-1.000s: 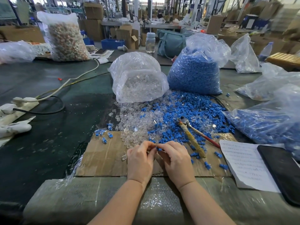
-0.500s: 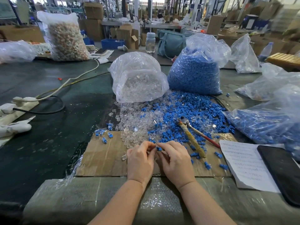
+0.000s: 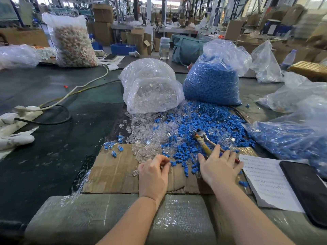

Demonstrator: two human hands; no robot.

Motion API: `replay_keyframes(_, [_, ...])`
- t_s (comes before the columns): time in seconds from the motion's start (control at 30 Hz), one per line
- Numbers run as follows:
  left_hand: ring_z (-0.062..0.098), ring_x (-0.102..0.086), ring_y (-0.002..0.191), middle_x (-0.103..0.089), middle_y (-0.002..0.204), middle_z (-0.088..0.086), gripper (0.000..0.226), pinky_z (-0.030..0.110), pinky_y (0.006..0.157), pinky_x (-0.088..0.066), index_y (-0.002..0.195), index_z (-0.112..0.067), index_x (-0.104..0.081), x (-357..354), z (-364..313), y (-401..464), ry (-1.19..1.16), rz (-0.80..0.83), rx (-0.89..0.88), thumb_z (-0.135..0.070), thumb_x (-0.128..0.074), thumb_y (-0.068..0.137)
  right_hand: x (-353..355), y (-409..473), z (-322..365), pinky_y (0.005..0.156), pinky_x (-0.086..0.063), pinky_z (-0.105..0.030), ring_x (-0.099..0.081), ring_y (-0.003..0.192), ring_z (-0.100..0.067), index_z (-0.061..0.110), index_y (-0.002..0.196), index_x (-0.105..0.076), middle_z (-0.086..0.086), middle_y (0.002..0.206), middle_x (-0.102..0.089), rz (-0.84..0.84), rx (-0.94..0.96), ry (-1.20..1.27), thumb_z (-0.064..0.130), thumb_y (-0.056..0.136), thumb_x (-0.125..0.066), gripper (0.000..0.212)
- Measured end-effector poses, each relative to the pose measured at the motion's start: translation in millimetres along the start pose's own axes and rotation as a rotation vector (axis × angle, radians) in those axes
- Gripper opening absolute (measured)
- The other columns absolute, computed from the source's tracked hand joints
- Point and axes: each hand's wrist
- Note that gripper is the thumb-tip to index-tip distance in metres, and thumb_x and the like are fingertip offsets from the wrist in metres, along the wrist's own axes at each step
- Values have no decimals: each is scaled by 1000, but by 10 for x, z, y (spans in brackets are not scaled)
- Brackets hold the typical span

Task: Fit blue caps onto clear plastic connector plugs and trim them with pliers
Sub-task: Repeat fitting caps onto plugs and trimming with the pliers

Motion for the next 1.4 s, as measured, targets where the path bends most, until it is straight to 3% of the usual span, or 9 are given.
replay_keyframes(0.17, [4, -36, 83, -53, 80, -18, 7, 23, 82, -26, 93, -25, -63, 1, -15, 3, -14, -7, -7, -28, -58, 89, 100, 73, -58, 111, -7, -57, -14, 141, -32, 20, 149, -10, -13, 154, -18, 15, 15, -36, 67, 89, -26, 78])
replay_keyframes(0.33, [-7, -34, 78, -51, 78, -20, 6, 24, 85, -29, 92, -26, -63, -2, -12, 10, -28, -12, -14, -28, -57, 89, 146, 128, -103, 111, -8, -57, -8, 143, -32, 22, 150, -6, -14, 156, -11, 44, -11, 73, 44, 91, -37, 70])
replay_keyframes(0.47, [11, -41, 90, -54, 81, -17, 8, 23, 84, -28, 94, -27, -62, -10, -3, 18, -14, -3, 9, -30, -57, 90, 154, 153, -94, 111, -10, -54, -16, 141, -32, 18, 147, -15, -13, 153, -21, 21, 14, 29, 44, 86, -47, 74])
replay_keyframes(0.6, [11, -47, 89, -59, 82, -15, 7, 21, 84, -27, 93, -27, -63, -13, 13, 23, -2, -12, -5, -29, -58, 89, 206, 136, -57, 103, -31, -42, -32, 128, -34, 9, 127, -42, -17, 137, -38, -59, 64, -41, 54, 81, -57, 66])
replay_keyframes(0.8, [17, -57, 90, -64, 82, -12, 4, 31, 90, -43, 90, -27, -62, -19, 10, 59, -77, -6, 33, -24, -61, 88, 365, 30, -8, 76, -39, -35, -46, 105, -30, 8, 96, -48, -14, 109, -51, -16, 111, 214, 30, 78, -54, 29])
replay_keyframes(0.93, [2, -59, 75, -60, 73, -18, 19, 24, 78, -50, 78, -31, -57, 31, -46, 126, -206, -70, 91, -15, -66, 85, 441, -129, 23, 61, -39, -32, -62, 79, -29, 8, 88, -54, -10, 84, -63, 203, 182, 530, 22, 75, -58, 20])
replay_keyframes(1.03, [8, -61, 75, -63, 75, -9, 22, 14, 67, -48, 77, -31, -57, 76, -86, 221, -341, -97, 203, -12, -65, 85, 465, -223, 67, 57, -32, -32, -48, 60, -25, 2, 73, -53, -14, 68, -52, 401, 247, 714, 8, 72, -58, 8])
replay_keyframes(1.17, [9, -62, 77, -66, 83, -1, 16, 5, 54, -44, 81, -24, -57, 134, -138, 324, -467, -93, 302, -10, -60, 88, 489, -318, 100, 58, -37, -31, -45, 60, -24, 1, 68, -51, -14, 64, -49, 544, 267, 878, -3, 75, -48, 9])
replay_keyframes(1.4, [4, -59, 73, -66, 82, -2, 9, 1, 48, -40, 85, -19, -60, 188, -233, 412, -565, -104, 378, -10, -60, 88, 568, -401, 120, 65, -45, -34, -53, 59, -21, 5, 72, -50, -14, 70, -54, 682, 312, 891, 3, 69, -50, 4])
Point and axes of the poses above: each hand's wrist, its own y-axis towards the middle knuckle, its own x-axis out of the back of the hand, z = x × y
